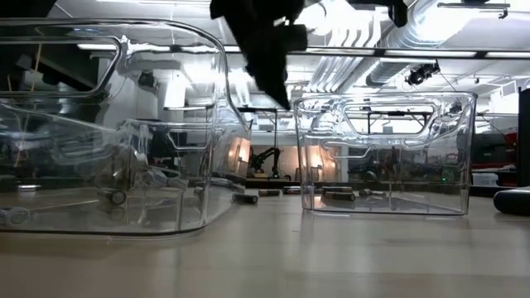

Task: Sort batteries
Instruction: Put the black battery into the right transparent bin

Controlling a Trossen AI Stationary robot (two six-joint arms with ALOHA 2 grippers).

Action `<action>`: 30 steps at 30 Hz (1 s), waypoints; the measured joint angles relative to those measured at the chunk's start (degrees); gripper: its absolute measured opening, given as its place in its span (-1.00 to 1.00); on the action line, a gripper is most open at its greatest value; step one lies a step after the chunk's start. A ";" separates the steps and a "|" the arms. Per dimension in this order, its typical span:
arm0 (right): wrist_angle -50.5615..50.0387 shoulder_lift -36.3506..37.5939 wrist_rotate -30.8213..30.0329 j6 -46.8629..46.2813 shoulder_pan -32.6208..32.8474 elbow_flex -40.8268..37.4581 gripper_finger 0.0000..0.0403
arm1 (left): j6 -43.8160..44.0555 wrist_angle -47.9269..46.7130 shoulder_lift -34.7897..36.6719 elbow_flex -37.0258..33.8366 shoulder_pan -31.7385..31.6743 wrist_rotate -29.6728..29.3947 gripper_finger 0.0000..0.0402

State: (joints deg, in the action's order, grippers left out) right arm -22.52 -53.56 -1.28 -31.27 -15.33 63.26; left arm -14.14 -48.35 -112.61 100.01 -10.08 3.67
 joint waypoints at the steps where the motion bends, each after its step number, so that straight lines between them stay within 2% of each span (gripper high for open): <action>1: -0.39 -0.02 0.01 0.00 0.00 -0.01 -0.38 | -0.03 -0.79 -0.22 -0.66 -0.49 -0.71 -0.99; 5: -2.34 -0.07 0.02 0.00 0.00 0.00 -0.38 | 1.46 2.00 -0.35 -6.32 -3.77 -1.69 -0.88; 10: -4.29 -0.09 0.02 0.04 0.00 0.00 -0.38 | 5.45 11.35 -1.00 -15.23 -7.13 4.30 -0.61; 12: -4.47 -0.08 0.02 0.09 0.00 0.00 -0.38 | 5.97 12.63 -1.65 -18.18 -7.11 4.77 -0.48; 19: -4.66 -0.11 -0.40 0.51 -0.04 -0.01 -0.38 | 7.97 22.67 -2.53 -20.72 -5.77 1.99 -0.10; 22: -4.65 -0.11 -1.47 0.67 -0.05 0.00 -0.38 | 7.98 24.41 -4.05 -20.70 -4.82 1.15 -0.04; 30: -4.65 -0.11 -1.68 0.08 -0.02 -0.02 -0.38 | 8.47 27.01 -8.54 -20.63 -0.58 -1.77 -0.03</action>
State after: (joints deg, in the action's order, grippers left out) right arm -27.17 -53.67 -2.96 -31.19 -15.35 63.24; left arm -5.67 -21.34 -121.14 79.38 -10.66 1.89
